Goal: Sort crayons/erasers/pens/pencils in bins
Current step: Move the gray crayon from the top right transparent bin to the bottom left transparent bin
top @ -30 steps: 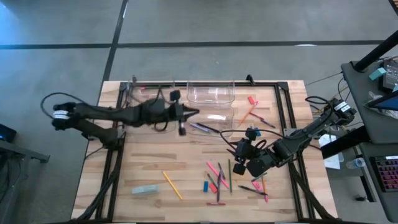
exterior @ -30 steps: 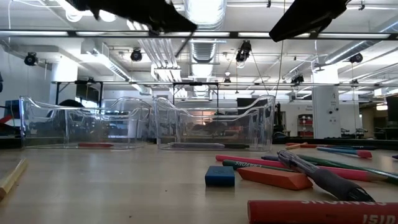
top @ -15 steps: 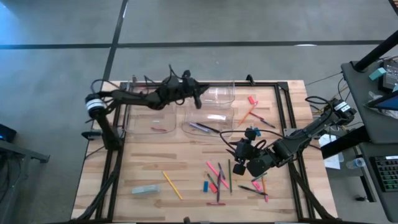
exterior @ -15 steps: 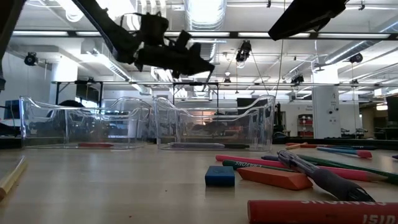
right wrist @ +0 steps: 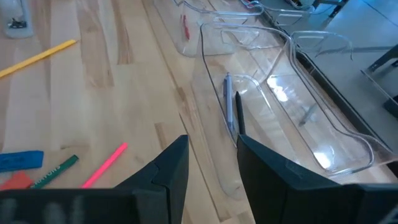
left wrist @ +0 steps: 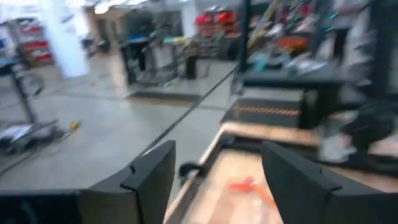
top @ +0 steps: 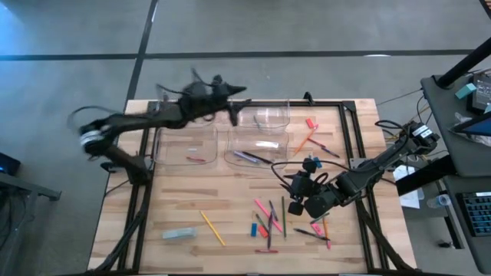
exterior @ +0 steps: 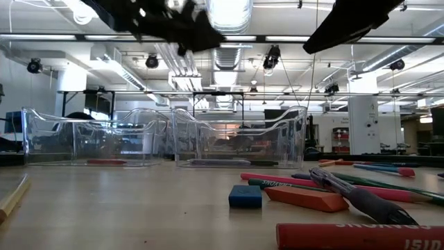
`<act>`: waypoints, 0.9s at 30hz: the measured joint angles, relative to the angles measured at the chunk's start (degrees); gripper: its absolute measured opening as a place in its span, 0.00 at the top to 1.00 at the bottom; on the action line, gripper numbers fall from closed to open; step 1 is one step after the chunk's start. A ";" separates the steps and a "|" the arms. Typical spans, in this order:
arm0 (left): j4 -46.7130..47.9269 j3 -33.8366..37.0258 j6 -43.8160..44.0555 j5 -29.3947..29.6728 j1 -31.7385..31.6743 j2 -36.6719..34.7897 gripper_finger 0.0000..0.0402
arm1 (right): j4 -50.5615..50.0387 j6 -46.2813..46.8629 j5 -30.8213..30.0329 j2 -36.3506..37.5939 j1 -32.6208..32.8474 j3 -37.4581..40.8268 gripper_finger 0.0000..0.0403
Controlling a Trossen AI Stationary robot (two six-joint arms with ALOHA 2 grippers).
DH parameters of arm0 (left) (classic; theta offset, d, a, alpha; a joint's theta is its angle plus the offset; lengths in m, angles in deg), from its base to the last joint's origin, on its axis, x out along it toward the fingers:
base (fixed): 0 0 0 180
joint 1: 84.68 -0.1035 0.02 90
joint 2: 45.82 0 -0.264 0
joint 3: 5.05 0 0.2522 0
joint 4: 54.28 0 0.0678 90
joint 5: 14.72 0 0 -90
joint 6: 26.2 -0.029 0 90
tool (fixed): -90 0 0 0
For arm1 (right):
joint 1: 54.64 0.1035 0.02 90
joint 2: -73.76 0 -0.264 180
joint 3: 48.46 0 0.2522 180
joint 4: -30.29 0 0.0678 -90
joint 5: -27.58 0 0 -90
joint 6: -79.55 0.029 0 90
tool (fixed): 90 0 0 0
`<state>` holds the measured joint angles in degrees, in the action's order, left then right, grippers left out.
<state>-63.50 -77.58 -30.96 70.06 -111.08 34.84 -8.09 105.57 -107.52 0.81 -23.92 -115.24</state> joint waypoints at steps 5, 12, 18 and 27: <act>21.89 1.67 1.92 -7.49 7.37 -18.29 0.46 | 3.22 6.15 0.07 0.00 0.00 0.04 0.68; 11.27 19.51 5.83 -0.48 30.29 -34.54 0.50 | 14.87 1.79 3.01 -2.43 0.00 0.28 0.68; -1.24 32.96 2.00 18.89 44.39 -40.57 0.51 | 23.24 -8.16 7.06 -7.20 0.02 -0.22 0.68; -2.77 35.88 1.33 32.58 46.72 -42.71 0.51 | 23.36 -9.69 6.05 -8.06 -2.19 -1.77 0.68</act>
<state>-66.27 -41.70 -29.62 102.63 -64.36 -7.87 15.27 95.88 -101.48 -7.25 -26.11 -117.01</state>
